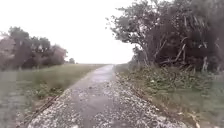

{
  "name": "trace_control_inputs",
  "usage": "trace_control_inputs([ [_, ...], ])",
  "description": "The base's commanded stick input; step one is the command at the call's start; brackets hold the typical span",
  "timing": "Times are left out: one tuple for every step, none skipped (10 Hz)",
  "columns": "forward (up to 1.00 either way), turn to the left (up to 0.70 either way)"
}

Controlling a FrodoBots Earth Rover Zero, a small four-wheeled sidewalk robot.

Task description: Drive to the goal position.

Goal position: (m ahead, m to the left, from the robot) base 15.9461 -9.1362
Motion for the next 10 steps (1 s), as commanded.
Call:
trace_control_inputs([
  [1.0, 0.01],
  [1.0, 0.0],
  [1.0, 0.0],
  [1.0, 0.0],
  [1.0, 0.0],
  [1.0, 0.0],
  [1.0, 0.0],
  [1.0, 0.0],
  [1.0, 0.0],
  [1.0, 0.0],
])
